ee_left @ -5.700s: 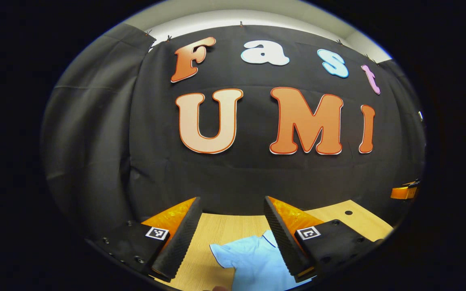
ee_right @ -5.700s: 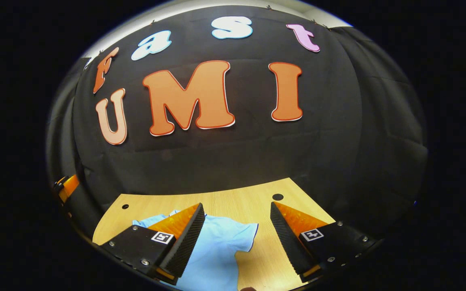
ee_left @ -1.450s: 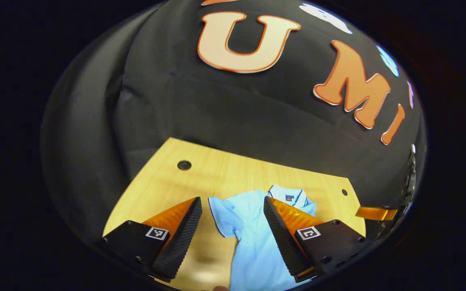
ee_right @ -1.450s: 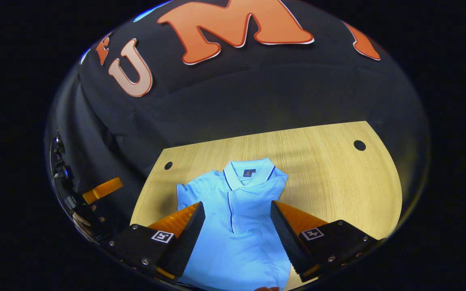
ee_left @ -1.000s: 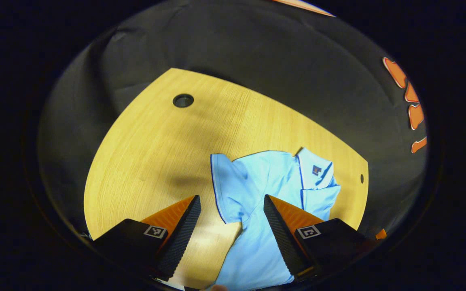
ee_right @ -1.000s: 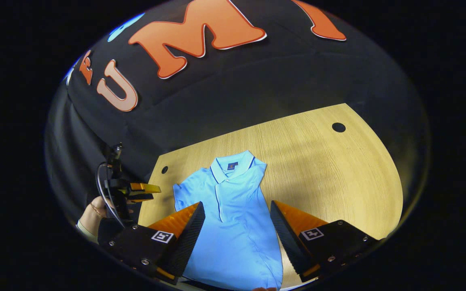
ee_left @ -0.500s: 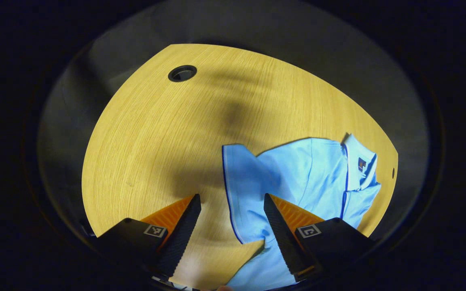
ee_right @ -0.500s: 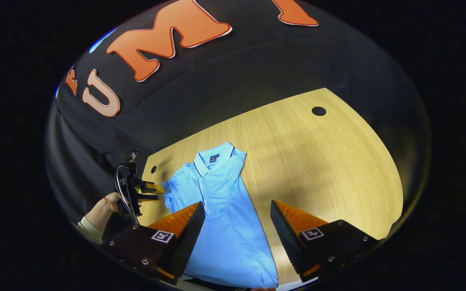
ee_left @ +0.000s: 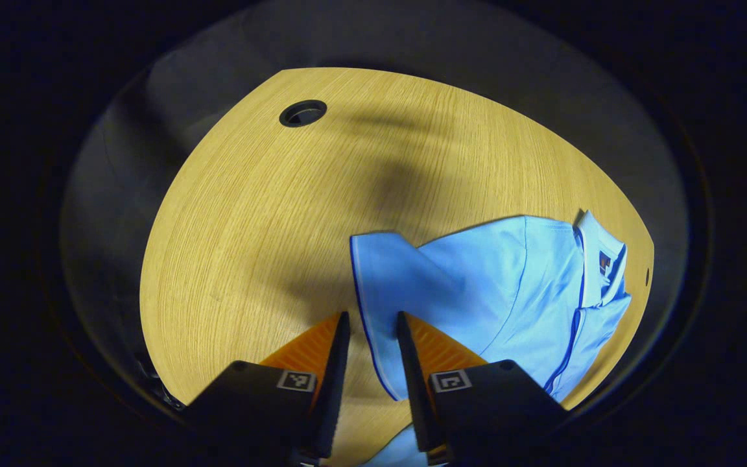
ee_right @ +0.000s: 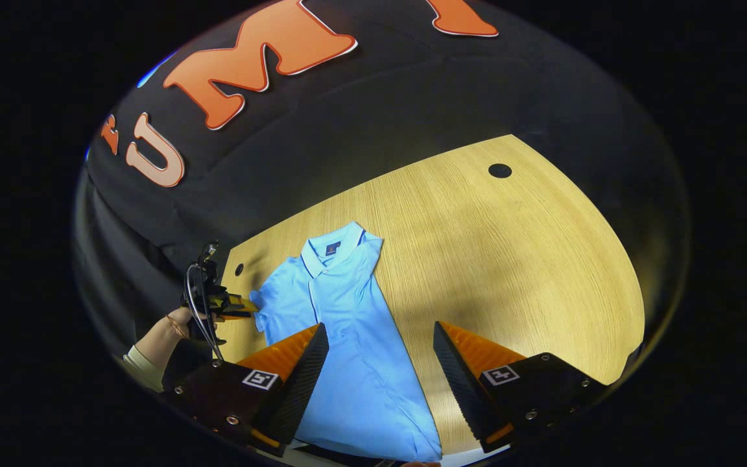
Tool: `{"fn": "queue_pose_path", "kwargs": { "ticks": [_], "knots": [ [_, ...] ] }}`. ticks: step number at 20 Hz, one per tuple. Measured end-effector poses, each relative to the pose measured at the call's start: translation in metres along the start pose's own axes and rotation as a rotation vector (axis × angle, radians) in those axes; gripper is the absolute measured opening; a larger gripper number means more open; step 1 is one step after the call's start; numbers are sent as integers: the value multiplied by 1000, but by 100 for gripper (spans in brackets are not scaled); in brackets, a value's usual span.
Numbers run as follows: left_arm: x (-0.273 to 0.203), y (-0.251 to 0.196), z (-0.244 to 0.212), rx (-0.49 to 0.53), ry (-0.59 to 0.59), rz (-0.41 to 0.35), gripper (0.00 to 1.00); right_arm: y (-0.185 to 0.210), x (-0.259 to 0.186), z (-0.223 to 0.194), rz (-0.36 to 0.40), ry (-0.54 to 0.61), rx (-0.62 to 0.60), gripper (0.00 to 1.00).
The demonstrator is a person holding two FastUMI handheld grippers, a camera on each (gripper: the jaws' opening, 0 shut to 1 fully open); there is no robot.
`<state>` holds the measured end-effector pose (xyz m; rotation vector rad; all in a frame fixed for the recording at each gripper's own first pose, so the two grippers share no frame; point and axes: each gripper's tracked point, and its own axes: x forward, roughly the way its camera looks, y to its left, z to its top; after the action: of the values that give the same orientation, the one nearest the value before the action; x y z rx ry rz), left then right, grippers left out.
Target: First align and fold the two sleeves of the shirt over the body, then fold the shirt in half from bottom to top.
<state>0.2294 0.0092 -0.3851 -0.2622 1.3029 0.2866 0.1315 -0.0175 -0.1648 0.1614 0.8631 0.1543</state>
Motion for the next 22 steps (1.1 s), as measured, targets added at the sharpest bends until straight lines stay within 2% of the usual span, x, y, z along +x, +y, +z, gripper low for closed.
{"fn": "queue_pose_path", "kwargs": {
  "ticks": [2,3,8,9,13,16,22],
  "knots": [
    [-7,-10,-2,-23,-13,-21,12,-1,-1,-3,-2,2,-2,98],
    [-12,-9,-1,16,-34,-13,7,0,-3,-3,2,-3,2,98],
    [-64,-35,8,145,-121,-29,7,3,-8,0,15,-25,5,98],
    [-84,-61,7,197,-145,-63,8,5,-11,0,25,-29,7,98],
    [-112,-129,-6,352,-184,-118,7,0,-17,0,22,-42,1,99],
    [-115,-186,-26,416,-168,-172,7,-9,-23,0,21,-50,18,98],
    [-99,-260,-68,453,-125,-249,11,-34,-30,-7,-7,-47,58,99]
  ]
}}
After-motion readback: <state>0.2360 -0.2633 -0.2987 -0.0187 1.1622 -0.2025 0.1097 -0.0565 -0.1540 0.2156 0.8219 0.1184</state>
